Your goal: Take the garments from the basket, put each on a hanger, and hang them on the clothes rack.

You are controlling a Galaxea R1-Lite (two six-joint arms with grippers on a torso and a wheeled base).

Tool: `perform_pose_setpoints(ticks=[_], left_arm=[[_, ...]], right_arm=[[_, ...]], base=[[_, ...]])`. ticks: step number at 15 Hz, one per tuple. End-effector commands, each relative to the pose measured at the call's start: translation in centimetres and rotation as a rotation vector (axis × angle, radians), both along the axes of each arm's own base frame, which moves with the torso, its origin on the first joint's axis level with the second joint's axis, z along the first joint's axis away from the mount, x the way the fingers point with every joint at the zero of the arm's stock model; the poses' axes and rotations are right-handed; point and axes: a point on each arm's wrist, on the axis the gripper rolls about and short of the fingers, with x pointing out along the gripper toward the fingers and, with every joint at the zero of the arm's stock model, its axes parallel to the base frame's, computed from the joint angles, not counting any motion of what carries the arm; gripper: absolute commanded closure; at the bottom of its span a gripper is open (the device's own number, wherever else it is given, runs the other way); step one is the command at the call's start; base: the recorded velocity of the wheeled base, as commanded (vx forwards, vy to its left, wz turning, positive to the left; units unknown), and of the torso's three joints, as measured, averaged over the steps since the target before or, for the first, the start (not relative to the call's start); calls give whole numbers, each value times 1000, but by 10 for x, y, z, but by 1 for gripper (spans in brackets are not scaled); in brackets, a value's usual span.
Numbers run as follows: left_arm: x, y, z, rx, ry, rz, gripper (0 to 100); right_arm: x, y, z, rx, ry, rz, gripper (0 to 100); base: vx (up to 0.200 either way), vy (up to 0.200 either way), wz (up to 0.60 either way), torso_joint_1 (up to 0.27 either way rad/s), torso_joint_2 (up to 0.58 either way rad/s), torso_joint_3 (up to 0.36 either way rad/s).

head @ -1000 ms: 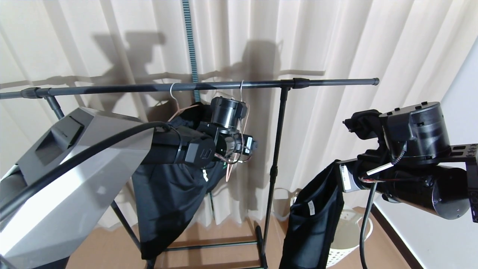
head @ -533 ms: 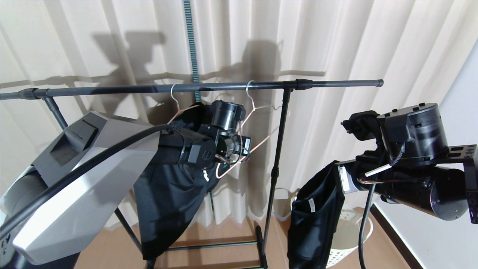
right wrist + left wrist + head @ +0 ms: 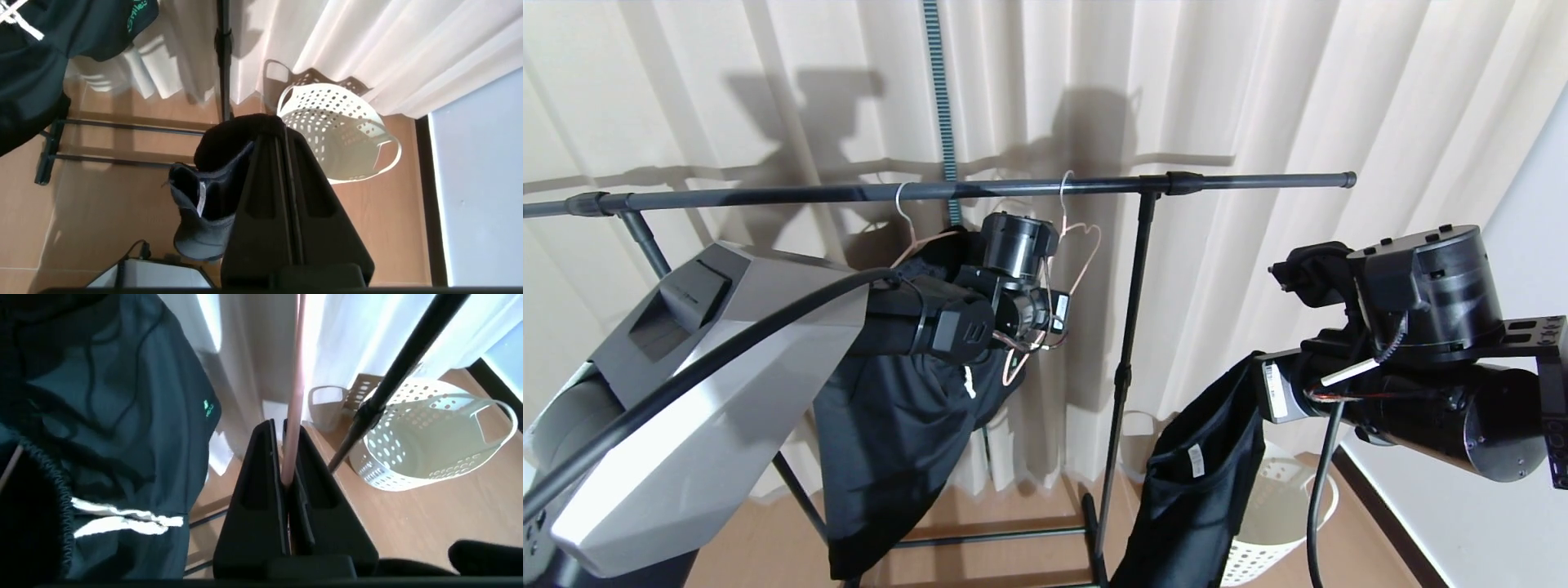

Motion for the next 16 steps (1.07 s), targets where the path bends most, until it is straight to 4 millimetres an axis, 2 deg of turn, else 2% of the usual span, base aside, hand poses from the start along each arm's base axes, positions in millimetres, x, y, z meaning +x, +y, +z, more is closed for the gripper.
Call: perform_pose_setpoints(ticks=[1, 9, 12, 16], left_arm=[[-1, 1, 11, -17, -26, 2, 100], [-19, 12, 36, -28, -44, -1, 100], [-42, 25, 44, -3, -21, -11, 100], [-83, 51, 57, 12, 0, -19, 100]], right_arm=[[0, 0, 0, 0, 0, 0, 100], [0, 0, -1, -3, 2, 1, 100], [1, 1, -1, -3, 3, 1, 100], [0, 0, -4, -10, 13, 1, 100]], base=[[0, 0, 0, 0, 0, 0], [0, 0, 0, 0, 0, 0], [0, 0, 0, 0, 0, 0], [0, 0, 0, 0, 0, 0]])
